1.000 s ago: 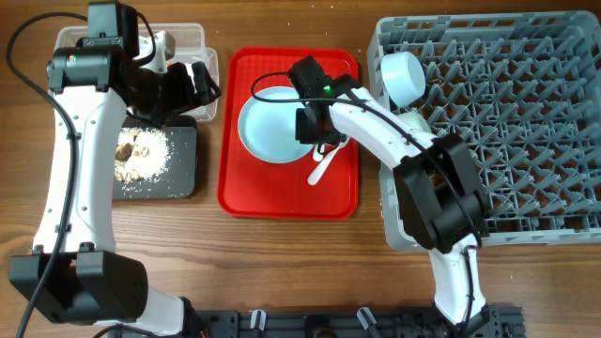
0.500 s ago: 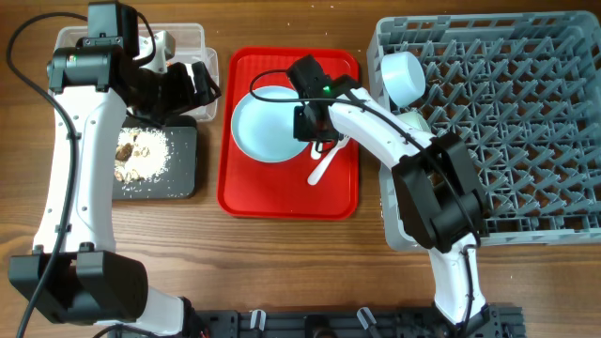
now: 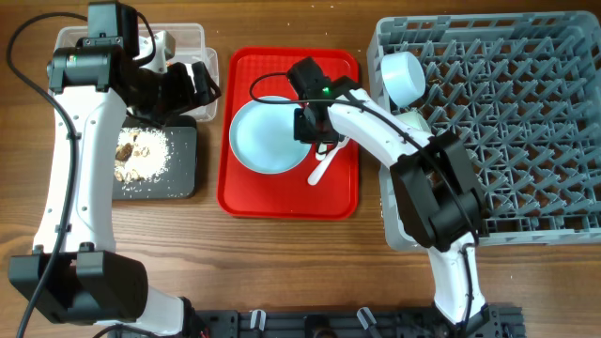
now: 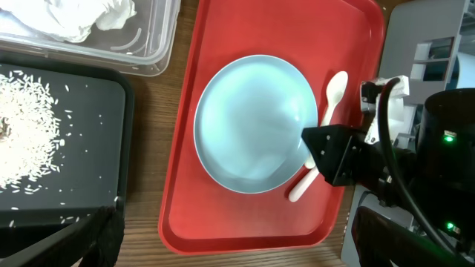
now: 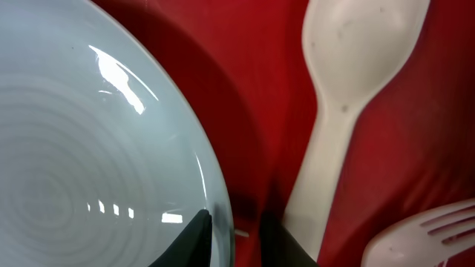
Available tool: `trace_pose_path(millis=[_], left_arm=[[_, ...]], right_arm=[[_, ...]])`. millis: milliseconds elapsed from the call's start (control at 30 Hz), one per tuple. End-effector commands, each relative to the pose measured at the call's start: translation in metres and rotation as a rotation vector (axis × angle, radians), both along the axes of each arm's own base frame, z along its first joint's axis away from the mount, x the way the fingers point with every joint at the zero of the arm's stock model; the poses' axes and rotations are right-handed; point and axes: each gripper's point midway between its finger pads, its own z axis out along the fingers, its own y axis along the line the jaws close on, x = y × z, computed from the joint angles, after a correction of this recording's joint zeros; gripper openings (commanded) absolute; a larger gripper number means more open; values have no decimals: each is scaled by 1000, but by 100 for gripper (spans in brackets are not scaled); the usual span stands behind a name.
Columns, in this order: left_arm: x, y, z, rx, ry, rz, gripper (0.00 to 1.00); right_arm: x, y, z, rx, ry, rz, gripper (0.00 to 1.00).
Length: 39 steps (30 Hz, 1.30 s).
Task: Sort waste into correct bins and load items into the dishwasher rack
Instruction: 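Lift the blue plate with the right gripper and stand it in the rack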
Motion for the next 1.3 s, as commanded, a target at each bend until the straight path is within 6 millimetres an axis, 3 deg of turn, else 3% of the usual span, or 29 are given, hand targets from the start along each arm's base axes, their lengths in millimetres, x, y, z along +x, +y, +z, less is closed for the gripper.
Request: trace_pose_path(millis=[0, 167, 267, 333, 400, 500, 533, 700, 800, 933, 1100, 1267], left_arm=[[1, 0, 3, 0, -9, -2, 100], [1, -1, 3, 0, -9, -3, 100], [1, 0, 3, 0, -9, -2, 100], [1, -1, 3, 0, -9, -3, 100], [1, 0, 3, 0, -9, -2, 100], [1, -1, 3, 0, -9, -3, 100], [1, 0, 3, 0, -9, -2, 100], [1, -1, 3, 0, -9, -3, 100], [1, 0, 3, 0, -9, -2, 100], [1, 0, 3, 0, -9, -3, 100], [1, -1, 3, 0, -9, -3, 100], [1, -1, 3, 0, -9, -3, 100]], right_arm=[[-10, -1, -24, -29, 46, 14, 23], [-9, 0, -24, -24, 40, 14, 4], [-10, 2, -24, -11, 51, 15, 4], [-8, 6, -14, 20, 48, 17, 4], [-2, 9, 9, 41, 14, 20, 4], [16, -5, 91, 55, -157, -10, 4], [19, -20, 125, 33, -238, -42, 4], [12, -102, 248, -158, -562, -203, 4], [-5, -146, 306, -298, -715, -259, 4], [-37, -205, 357, -617, -806, -282, 4], [-55, -253, 377, -981, -802, -382, 5], [-31, -281, 339, -1129, -680, -382, 4]])
